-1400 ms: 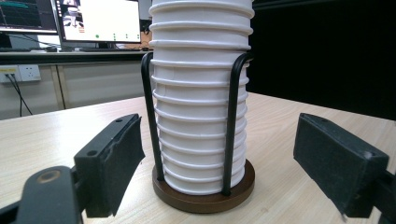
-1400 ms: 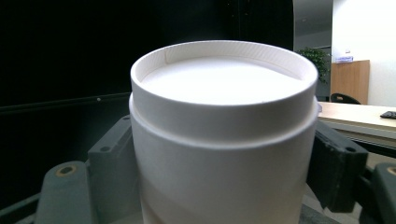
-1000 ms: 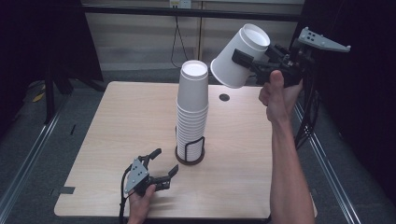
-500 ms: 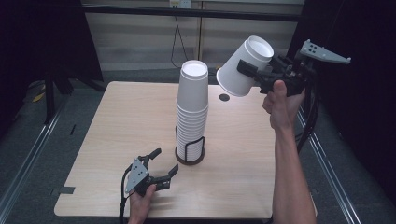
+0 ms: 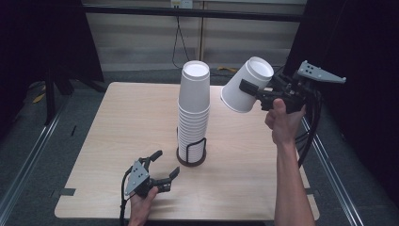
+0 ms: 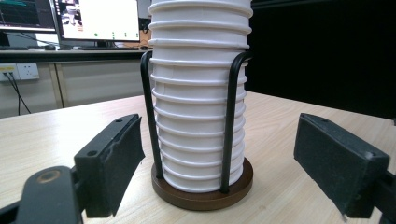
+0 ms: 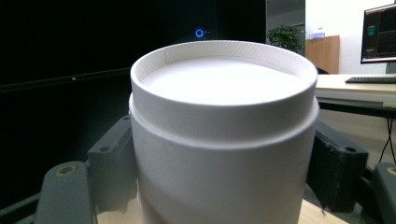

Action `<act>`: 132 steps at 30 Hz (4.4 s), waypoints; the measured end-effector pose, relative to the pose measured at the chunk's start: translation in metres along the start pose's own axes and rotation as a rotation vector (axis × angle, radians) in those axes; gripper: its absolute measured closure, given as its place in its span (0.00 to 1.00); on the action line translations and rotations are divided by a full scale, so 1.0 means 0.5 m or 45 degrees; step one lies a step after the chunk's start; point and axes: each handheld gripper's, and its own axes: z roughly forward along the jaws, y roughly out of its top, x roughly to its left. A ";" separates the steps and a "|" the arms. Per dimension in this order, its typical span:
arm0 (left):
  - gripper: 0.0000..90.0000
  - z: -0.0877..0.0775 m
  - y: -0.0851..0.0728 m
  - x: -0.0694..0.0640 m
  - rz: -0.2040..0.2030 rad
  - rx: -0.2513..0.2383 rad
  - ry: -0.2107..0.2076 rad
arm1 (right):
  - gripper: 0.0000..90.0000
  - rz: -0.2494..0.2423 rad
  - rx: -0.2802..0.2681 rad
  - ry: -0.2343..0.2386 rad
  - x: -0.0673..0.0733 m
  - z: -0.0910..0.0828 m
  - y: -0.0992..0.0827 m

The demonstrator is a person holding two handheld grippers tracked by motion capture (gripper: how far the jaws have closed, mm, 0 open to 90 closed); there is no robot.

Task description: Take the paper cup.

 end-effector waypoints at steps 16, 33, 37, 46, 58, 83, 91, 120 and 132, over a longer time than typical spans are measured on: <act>0.18 -0.010 0.032 -0.010 -0.027 0.110 -0.004 | 0.24 0.032 0.059 -0.013 -0.003 -0.013 -0.072; 0.22 0.003 0.062 -0.025 0.037 0.143 -0.121 | 0.24 0.069 0.119 0.005 0.011 -0.015 -0.146; 0.22 0.008 0.073 -0.028 0.032 0.150 -0.150 | 0.25 0.088 0.127 0.008 0.011 -0.016 -0.167; 0.24 0.022 0.087 -0.038 0.035 0.153 -0.186 | 0.25 0.098 0.147 0.038 0.022 -0.017 -0.203; 0.24 0.048 0.096 -0.047 0.037 0.141 -0.267 | 0.25 0.110 0.160 0.055 0.038 -0.024 -0.241; 0.17 0.084 0.120 -0.079 0.098 0.162 -0.385 | 0.25 0.117 0.218 0.124 0.072 -0.016 -0.307; 0.17 0.089 0.122 -0.082 0.104 0.159 -0.404 | 0.25 0.145 0.216 0.146 0.079 -0.011 -0.329; 0.10 0.136 0.103 -0.096 0.053 0.202 -0.534 | 0.25 0.194 0.236 0.278 0.106 0.024 -0.382; 0.14 0.142 0.104 -0.096 0.056 0.217 -0.552 | 0.25 0.190 0.236 0.300 0.114 0.032 -0.387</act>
